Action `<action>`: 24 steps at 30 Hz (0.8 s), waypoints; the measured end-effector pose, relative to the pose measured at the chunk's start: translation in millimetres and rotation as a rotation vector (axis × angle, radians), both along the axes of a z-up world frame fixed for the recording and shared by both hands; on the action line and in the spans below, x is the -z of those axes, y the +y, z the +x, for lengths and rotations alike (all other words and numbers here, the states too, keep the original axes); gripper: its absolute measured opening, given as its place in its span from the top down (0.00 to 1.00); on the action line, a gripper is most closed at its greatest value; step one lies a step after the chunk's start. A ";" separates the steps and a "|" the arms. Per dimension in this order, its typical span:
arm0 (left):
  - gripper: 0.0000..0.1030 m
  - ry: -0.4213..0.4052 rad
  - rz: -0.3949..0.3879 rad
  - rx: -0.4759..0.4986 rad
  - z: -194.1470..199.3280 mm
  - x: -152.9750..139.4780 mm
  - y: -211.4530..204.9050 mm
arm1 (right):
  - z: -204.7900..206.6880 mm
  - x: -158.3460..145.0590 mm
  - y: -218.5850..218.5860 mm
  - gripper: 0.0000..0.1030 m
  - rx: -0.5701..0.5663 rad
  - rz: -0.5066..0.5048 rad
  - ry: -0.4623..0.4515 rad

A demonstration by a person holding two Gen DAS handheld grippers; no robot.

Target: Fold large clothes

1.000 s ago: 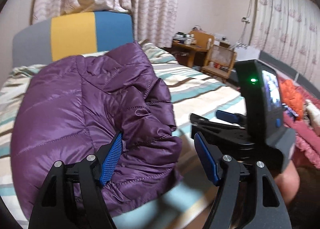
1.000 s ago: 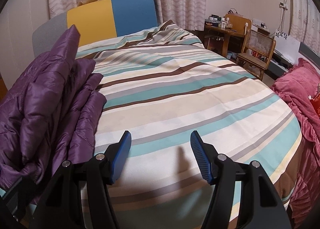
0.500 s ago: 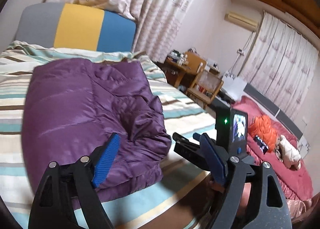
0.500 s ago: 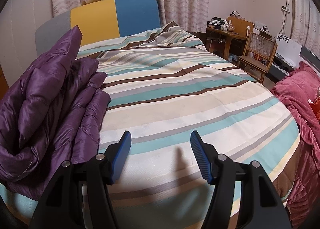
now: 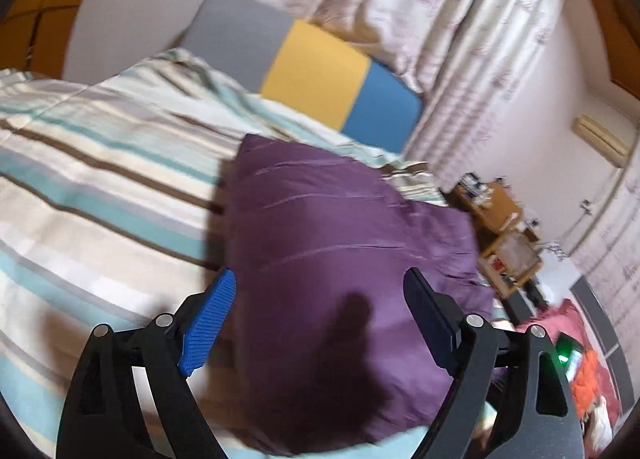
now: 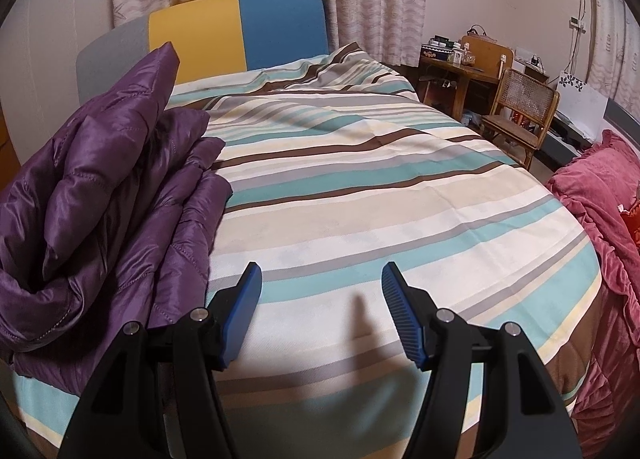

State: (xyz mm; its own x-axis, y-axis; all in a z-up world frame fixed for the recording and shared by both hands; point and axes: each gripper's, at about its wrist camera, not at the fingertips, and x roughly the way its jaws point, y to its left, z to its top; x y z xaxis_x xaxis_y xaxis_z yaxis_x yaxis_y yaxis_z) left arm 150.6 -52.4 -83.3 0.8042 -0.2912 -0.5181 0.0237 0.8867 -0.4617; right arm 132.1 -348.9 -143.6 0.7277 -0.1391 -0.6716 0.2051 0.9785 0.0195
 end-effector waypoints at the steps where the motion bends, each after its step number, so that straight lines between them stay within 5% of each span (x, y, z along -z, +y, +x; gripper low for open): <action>1: 0.17 0.036 0.032 0.011 4.0 5.5 -2.5 | -0.3 0.6 0.8 0.39 -0.004 -0.001 0.002; 3: 0.17 0.093 0.092 0.068 10.0 18.6 -11.1 | -0.4 1.1 2.4 0.39 -0.013 -0.004 0.004; 8: 0.17 0.081 0.203 0.140 -0.9 27.4 -31.3 | 0.5 -8.7 0.8 0.39 -0.014 0.004 -0.014; 12: 0.17 0.102 0.142 0.155 6.2 19.4 -16.2 | 3.2 -32.7 0.4 0.39 -0.021 0.013 -0.060; 19: 0.08 0.035 0.092 -0.045 16.9 -16.4 20.2 | 25.6 -99.1 34.9 0.35 -0.114 0.055 -0.172; 24: 0.08 0.101 0.046 -0.211 45.2 -29.1 37.4 | 69.4 -126.5 82.9 0.35 -0.243 0.131 -0.175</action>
State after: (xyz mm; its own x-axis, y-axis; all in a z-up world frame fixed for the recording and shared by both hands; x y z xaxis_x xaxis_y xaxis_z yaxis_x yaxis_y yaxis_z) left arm 195.8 -15.0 -54.2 0.7884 -0.0966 -0.6076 -0.2085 0.8872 -0.4116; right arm 201.5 -266.0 -17.1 0.8348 0.1319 -0.5345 -0.0513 0.9853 0.1630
